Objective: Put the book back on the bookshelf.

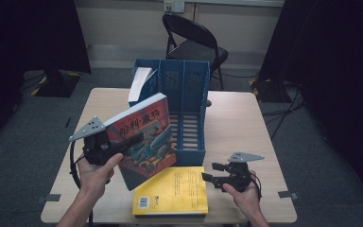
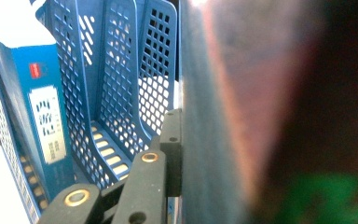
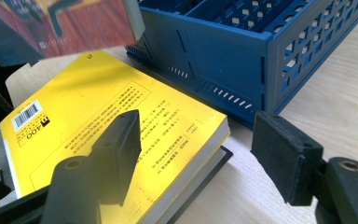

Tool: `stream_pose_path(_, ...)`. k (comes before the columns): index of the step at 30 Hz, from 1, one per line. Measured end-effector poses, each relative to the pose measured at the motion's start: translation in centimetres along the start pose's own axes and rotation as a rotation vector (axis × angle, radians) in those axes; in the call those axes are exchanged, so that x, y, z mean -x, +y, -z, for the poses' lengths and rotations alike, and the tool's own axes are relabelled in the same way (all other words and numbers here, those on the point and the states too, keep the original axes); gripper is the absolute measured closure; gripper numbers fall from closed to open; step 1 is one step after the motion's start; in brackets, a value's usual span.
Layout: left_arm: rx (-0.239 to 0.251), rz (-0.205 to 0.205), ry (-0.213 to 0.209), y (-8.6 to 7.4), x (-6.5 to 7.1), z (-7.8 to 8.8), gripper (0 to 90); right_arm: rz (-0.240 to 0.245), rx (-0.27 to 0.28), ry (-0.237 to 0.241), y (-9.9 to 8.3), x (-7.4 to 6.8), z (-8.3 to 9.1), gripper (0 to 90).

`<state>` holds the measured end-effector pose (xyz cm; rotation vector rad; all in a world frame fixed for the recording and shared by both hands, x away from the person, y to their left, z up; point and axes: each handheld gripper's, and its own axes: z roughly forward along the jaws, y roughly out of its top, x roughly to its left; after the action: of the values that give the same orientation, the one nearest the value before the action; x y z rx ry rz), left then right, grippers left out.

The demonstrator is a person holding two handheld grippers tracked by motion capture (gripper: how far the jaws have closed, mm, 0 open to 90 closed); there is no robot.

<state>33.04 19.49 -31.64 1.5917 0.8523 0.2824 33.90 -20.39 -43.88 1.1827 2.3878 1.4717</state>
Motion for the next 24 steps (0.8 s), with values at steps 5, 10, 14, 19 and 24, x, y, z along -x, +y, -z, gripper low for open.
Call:
stream_pose_path(5,-0.001,-0.02,0.017,1.0,0.1,-0.6,74.5,-0.002,-0.007,-0.001,-0.1,0.1,-0.2,31.9)
stream_pose_path(10,0.005,-0.019,0.045,1.7,0.1,-1.5,74.5,0.001,-0.012,-0.001,-0.2,0.1,-0.3,31.9)
stream_pose_path(14,0.001,-0.024,0.055,2.3,0.1,-2.0,74.5,-0.001,-0.014,-0.001,-0.2,0.1,-0.4,31.9)
stream_pose_path(19,0.029,-0.025,0.087,3.5,-0.1,-2.9,74.6,0.009,-0.024,0.002,-0.2,0.0,-0.5,31.7)
stream_pose_path(24,0.043,-0.008,0.104,4.2,-0.2,-3.6,74.6,0.012,-0.027,0.004,-0.3,0.0,-0.6,31.6)
